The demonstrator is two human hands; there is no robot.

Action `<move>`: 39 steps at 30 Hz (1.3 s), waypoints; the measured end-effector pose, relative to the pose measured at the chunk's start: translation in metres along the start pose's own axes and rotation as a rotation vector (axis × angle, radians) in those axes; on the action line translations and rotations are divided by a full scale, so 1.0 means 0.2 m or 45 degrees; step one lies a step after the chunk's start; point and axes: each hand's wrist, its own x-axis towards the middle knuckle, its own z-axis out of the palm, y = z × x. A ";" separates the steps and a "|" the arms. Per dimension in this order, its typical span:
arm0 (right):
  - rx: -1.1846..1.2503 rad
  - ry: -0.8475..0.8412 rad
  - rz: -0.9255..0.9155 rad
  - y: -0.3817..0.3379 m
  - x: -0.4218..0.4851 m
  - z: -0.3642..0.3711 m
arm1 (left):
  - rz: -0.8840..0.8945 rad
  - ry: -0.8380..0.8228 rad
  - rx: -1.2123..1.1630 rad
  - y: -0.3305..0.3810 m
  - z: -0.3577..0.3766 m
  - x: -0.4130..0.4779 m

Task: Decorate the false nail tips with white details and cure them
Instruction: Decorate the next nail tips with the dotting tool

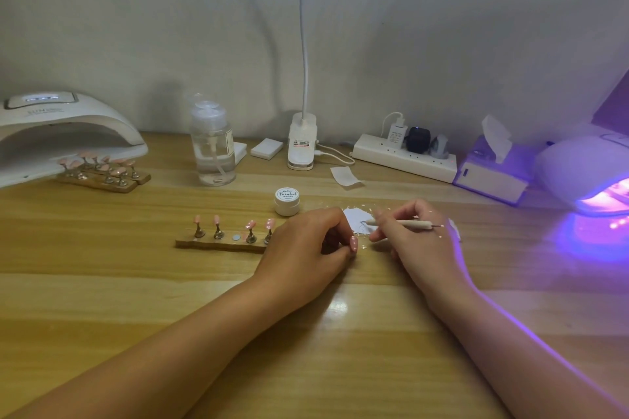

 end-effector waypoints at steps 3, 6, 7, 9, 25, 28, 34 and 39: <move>-0.031 -0.032 0.024 0.00 0.00 0.00 | 0.006 0.006 0.012 0.00 0.00 0.00; -0.026 -0.015 0.013 -0.01 0.00 0.00 | 0.009 0.004 0.009 0.00 0.00 0.00; -0.050 -0.039 0.005 -0.01 0.00 0.00 | 0.008 0.002 0.010 0.00 0.00 0.00; -0.029 -0.045 0.012 -0.01 0.00 0.01 | 0.006 0.003 0.012 0.00 0.00 0.00; 0.449 -0.054 0.094 -0.07 -0.07 0.02 | 0.019 -0.007 -0.011 0.00 0.00 0.00; 0.418 -0.058 0.081 -0.07 -0.07 0.03 | 0.022 -0.008 -0.012 0.00 0.00 0.00; 0.379 -0.076 0.054 -0.06 -0.07 0.03 | 0.025 -0.006 -0.005 0.00 -0.01 0.00; 0.366 -0.066 0.044 -0.06 -0.07 0.04 | 0.023 -0.005 -0.006 0.00 -0.01 0.00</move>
